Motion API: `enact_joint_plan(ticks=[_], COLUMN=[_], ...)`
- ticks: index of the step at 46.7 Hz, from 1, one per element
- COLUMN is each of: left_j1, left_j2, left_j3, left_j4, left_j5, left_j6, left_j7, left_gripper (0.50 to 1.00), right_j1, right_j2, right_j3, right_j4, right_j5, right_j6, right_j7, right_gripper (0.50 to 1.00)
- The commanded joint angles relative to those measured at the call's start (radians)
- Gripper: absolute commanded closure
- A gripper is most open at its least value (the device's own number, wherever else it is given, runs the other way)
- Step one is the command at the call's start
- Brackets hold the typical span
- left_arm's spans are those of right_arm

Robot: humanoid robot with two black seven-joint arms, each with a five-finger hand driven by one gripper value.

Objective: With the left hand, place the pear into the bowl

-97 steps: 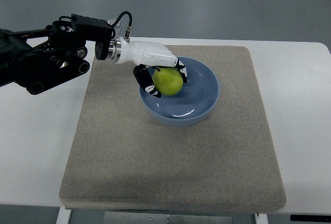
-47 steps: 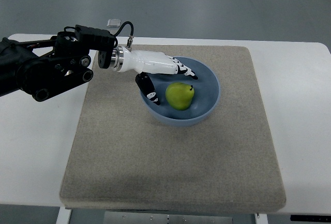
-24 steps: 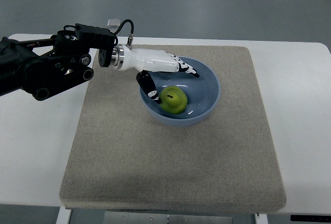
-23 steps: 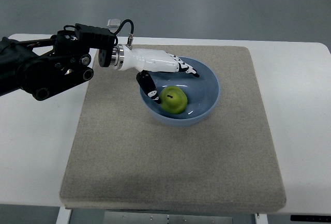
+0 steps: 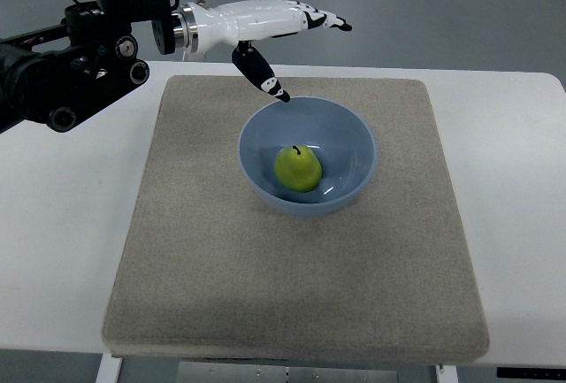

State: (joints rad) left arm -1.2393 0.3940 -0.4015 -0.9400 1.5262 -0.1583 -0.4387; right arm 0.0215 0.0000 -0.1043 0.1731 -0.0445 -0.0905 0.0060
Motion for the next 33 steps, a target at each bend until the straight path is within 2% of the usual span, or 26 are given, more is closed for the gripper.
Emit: enact_joint_plan(ticks=[1,8,17,33], left_j1=[0.003,0.004,0.011,0.069], left_j2=[-0.001,-0.003,-0.04,-0.181], left_j3=[-0.011,-0.011,-0.002,-0.002], left_j4=[0.056,0.145,0.251,0.509], left_j5=[-0.07,-0.196,-0.357,-0.589], left_j6=[0.005,0.02,0.106,0.151], left_j7=[0.003,0.058,0.109,0.115], left_gripper=[0.512,0.51,0.51,0.512], right_j1=[0.0,0.0,0.0,0.0], right_j2=[0.0,0.0,0.0,0.0], right_j3=[0.0,0.0,0.0,0.0], right_j4=[-0.001,-0.001,0.0,-0.001], right_j5=[0.0,0.0,0.0,0.0], right_j6=[0.0,0.0,0.0,0.0], right_j7=[0.0,0.0,0.0,0.0], right_gripper=[0.576,0.576,0.576,0.576])
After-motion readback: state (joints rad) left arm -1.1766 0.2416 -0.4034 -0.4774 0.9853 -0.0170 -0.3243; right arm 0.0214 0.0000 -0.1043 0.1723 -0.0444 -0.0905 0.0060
